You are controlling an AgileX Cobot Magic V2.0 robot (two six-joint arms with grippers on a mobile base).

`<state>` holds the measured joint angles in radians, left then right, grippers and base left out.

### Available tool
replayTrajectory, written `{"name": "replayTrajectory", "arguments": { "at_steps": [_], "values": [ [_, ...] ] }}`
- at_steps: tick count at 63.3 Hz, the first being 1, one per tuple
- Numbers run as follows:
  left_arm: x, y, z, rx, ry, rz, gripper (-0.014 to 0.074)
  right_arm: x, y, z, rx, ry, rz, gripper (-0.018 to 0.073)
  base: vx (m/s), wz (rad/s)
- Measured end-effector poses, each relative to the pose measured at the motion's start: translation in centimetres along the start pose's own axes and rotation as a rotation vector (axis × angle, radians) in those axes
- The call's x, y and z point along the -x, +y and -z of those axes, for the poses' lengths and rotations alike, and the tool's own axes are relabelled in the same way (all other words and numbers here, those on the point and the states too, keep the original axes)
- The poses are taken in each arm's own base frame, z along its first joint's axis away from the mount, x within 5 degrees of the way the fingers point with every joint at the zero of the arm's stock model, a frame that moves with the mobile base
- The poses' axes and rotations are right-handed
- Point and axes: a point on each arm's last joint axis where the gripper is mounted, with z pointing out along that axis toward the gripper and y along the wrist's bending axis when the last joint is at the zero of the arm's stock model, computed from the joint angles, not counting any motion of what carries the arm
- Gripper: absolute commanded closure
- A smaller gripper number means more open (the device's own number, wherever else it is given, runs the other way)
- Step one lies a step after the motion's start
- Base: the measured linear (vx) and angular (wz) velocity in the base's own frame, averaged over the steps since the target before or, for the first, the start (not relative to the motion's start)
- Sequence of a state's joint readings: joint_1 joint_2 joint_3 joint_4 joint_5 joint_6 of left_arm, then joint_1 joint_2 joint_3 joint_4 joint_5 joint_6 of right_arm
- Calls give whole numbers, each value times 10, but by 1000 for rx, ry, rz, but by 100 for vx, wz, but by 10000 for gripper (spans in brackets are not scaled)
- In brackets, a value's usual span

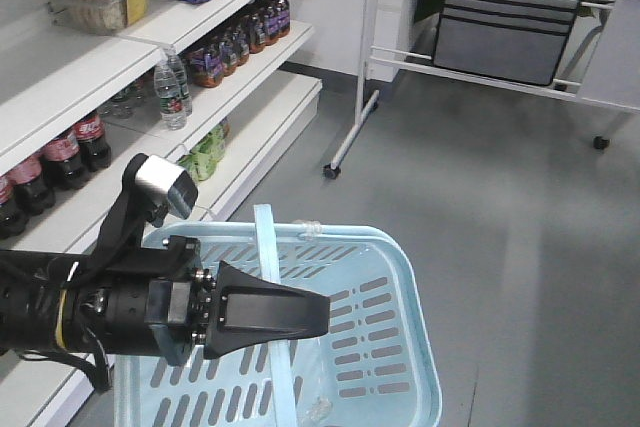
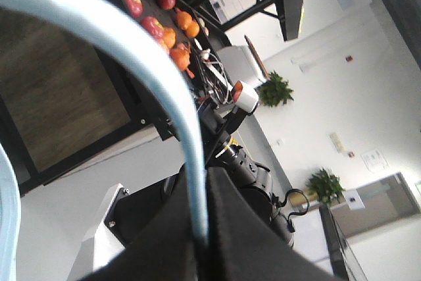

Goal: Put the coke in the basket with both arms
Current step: 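Hold the basket in the left gripper while the base drives to another shelf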

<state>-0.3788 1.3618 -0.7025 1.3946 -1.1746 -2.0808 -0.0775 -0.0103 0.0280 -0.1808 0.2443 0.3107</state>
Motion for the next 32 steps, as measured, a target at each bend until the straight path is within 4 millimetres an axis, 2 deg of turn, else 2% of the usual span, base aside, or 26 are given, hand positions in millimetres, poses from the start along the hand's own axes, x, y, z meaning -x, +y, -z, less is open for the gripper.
{"name": "replayTrajectory", "arguments": {
  "at_steps": [32],
  "values": [
    [0, 0, 0, 0, 0, 0, 603, 0, 0, 0, 0, 0, 0, 561, 1, -35]
  ]
}}
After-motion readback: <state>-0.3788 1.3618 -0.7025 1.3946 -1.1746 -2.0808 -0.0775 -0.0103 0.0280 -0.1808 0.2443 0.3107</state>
